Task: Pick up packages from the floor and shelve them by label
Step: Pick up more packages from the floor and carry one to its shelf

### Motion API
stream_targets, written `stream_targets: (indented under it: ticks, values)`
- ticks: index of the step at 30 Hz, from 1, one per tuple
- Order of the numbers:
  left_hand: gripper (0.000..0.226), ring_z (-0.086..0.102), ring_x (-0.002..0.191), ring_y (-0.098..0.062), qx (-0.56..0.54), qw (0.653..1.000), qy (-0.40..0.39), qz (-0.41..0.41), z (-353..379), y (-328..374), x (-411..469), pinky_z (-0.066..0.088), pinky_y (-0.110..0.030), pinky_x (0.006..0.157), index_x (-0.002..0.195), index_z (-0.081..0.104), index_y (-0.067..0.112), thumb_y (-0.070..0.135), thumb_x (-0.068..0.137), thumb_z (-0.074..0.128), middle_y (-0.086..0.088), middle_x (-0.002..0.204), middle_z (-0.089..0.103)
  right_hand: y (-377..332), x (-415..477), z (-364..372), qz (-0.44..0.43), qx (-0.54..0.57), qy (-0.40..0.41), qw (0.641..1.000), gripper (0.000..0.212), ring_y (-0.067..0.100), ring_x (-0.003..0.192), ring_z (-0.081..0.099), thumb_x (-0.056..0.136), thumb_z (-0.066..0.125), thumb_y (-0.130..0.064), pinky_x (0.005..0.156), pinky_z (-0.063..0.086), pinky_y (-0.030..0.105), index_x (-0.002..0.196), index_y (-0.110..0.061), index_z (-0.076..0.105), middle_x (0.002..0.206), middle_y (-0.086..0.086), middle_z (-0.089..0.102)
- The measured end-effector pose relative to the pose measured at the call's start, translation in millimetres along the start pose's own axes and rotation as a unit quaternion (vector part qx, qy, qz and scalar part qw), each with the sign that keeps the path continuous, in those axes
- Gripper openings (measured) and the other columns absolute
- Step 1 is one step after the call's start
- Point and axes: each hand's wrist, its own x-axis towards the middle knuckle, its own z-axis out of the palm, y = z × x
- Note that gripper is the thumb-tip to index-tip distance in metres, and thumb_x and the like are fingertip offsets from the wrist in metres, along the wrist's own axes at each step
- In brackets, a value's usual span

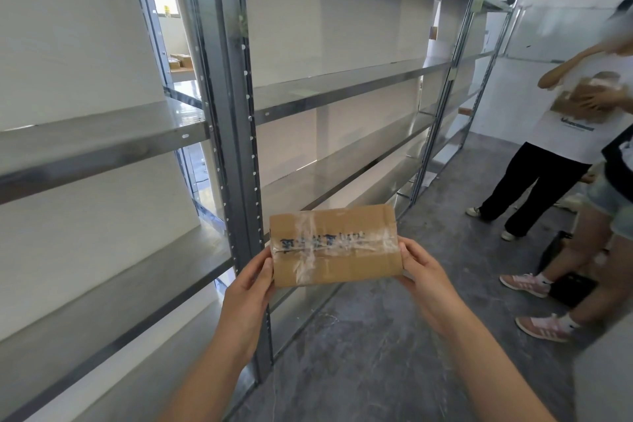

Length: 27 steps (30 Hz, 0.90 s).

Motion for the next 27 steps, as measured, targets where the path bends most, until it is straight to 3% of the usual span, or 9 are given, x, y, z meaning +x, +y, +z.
stream_targets:
  ticks: [4,10,14,18,21,23,24,27]
  values:
    - [0.027,0.064,0.117,-0.007,0.021,1.000,-0.004,0.014,-3,1,4,0.047,-0.032,0.104,0.119,0.066,0.038,0.025,0.102,0.049,0.011,0.123,0.071,1,0,2,0.004,-0.010,0.006,1.000,0.030,0.025,0.114,0.067,0.104,0.045,-0.023,0.078,0.056,0.021,0.123,-0.014,0.066,0.119,0.010,0.073]
    - [0.039,0.070,0.109,-0.012,-0.044,0.998,-0.029,-0.040,-7,-12,6,0.046,-0.037,0.103,0.119,0.068,0.023,0.045,0.098,0.044,0.005,0.112,0.077,0,-1,9,-0.020,-0.002,0.008,1.000,0.026,0.017,0.117,0.065,0.099,0.056,-0.023,0.102,0.051,0.039,0.121,-0.026,0.069,0.124,0.002,0.070]
    - [0.048,0.063,0.123,-0.021,-0.072,0.994,-0.030,-0.073,-12,-26,9,0.042,-0.045,0.112,0.132,0.062,0.015,0.041,0.092,0.057,-0.004,0.129,0.070,-2,2,11,-0.028,0.015,0.014,0.999,0.030,0.018,0.115,0.066,0.100,0.051,-0.005,0.099,0.053,0.034,0.119,-0.018,0.071,0.121,0.003,0.072]
    - [0.033,0.067,0.115,-0.016,-0.101,0.989,-0.026,-0.106,-11,-41,13,0.041,-0.042,0.111,0.120,0.068,0.015,0.032,0.102,0.045,-0.002,0.119,0.075,2,5,11,-0.052,-0.023,0.031,0.998,0.028,0.012,0.129,0.054,0.094,0.060,-0.002,0.109,0.042,0.033,0.106,-0.020,0.078,0.133,-0.003,0.063]
    - [0.034,0.064,0.118,-0.019,-0.123,0.983,-0.020,-0.135,-13,-55,14,0.038,-0.045,0.114,0.116,0.067,0.015,0.033,0.104,0.041,-0.003,0.118,0.075,0,4,13,-0.053,-0.012,0.011,0.998,0.024,0.005,0.123,0.058,0.089,0.066,-0.001,0.100,0.050,0.027,0.097,-0.019,0.080,0.136,-0.005,0.059]
    - [0.036,0.061,0.122,-0.022,-0.147,0.978,-0.017,-0.146,-14,-61,14,0.037,-0.045,0.114,0.117,0.066,0.013,0.034,0.103,0.041,-0.008,0.126,0.070,-6,1,16,-0.056,-0.022,0.017,0.998,0.027,-0.004,0.109,0.062,0.086,0.072,-0.003,0.083,0.054,0.017,0.107,-0.019,0.074,0.129,-0.005,0.062]
    - [0.036,0.061,0.122,-0.023,-0.157,0.976,-0.014,-0.151,-13,-63,14,0.038,-0.044,0.113,0.117,0.065,0.012,0.034,0.103,0.040,-0.010,0.130,0.068,-7,1,17,-0.055,-0.023,0.026,0.998,0.038,-0.005,0.103,0.062,0.084,0.075,-0.005,0.078,0.053,0.016,0.117,-0.020,0.067,0.124,-0.006,0.063]
    - [0.037,0.059,0.123,-0.023,-0.181,0.970,-0.019,-0.159,-7,-71,15,0.041,-0.043,0.109,0.118,0.064,0.013,0.034,0.104,0.037,-0.012,0.134,0.064,-5,1,18,-0.035,-0.006,0.061,0.998,0.064,0.002,0.108,0.058,0.080,0.080,-0.016,0.085,0.051,0.022,0.133,-0.026,0.046,0.121,-0.007,0.060]
